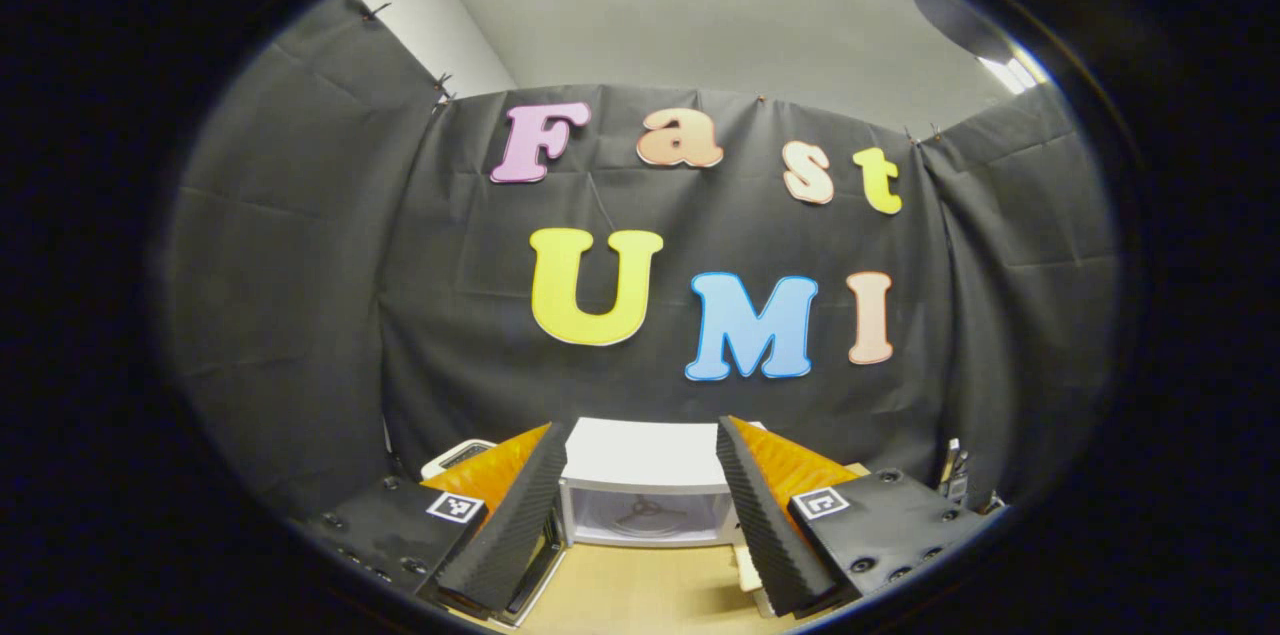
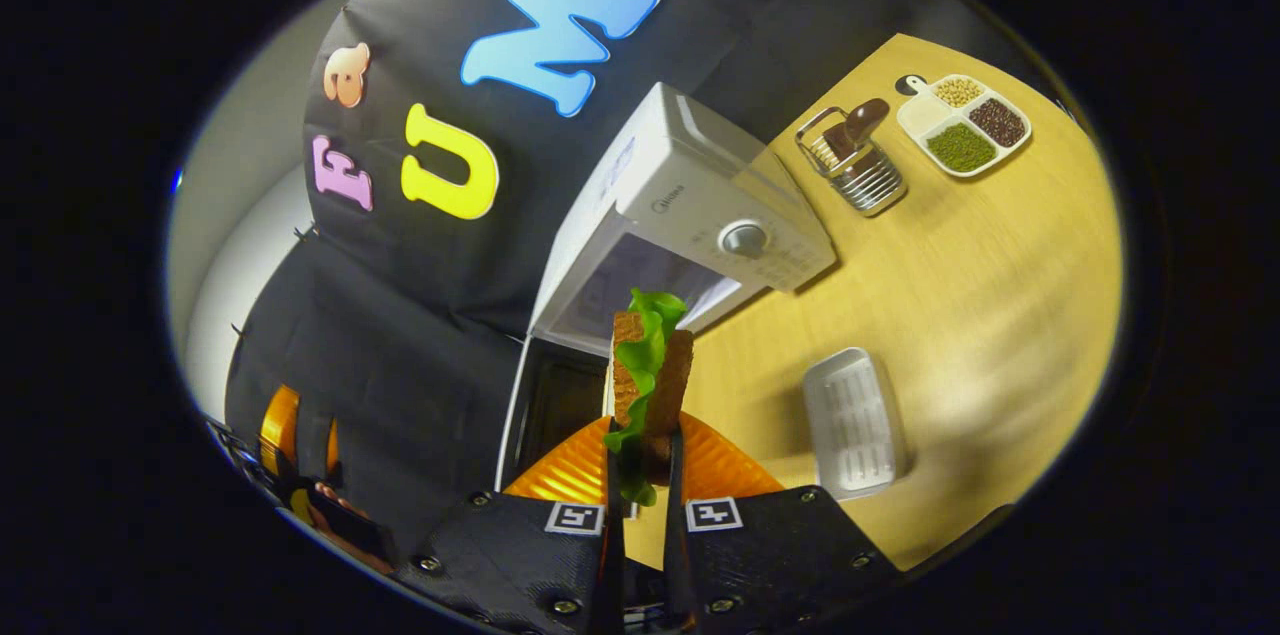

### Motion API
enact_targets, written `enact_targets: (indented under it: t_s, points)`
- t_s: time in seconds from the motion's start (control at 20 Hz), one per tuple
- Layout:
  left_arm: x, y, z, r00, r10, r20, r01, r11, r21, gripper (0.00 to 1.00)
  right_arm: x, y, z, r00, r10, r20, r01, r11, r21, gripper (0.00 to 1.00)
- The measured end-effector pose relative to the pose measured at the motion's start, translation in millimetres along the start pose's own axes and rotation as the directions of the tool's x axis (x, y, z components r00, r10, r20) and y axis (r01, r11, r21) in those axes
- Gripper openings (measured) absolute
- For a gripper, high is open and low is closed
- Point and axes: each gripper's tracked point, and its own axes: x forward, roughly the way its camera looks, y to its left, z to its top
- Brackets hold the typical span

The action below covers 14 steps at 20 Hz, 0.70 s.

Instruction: Open the microwave oven with the left hand, put the food in, and close the microwave oven.

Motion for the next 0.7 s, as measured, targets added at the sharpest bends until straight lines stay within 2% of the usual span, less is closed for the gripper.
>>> enact_targets:
  t_s: [0.1,0.25,0.55,0.7]
  points:
    - [-3.2,21.6,2.8,1.000,-0.003,0.005,0.003,1.000,-0.014,0.96,18.5,19.1,-4.8,0.999,0.029,0.037,-0.031,0.998,0.049,0.15]
    - [-13.0,53.8,13.3,1.000,-0.017,0.025,0.017,1.000,-0.008,0.98,52.2,32.8,-10.6,0.996,0.019,0.081,-0.026,0.996,0.080,0.15]
    - [-23.2,111.9,32.3,0.998,-0.025,0.051,0.023,0.999,0.039,0.99,123.0,29.1,-9.3,0.979,-0.067,0.191,0.028,0.980,0.198,0.16]
    - [-24.7,129.3,33.1,0.998,-0.029,0.056,0.025,0.998,0.064,0.94,156.4,28.9,-4.8,0.968,-0.091,0.234,0.030,0.967,0.253,0.15]
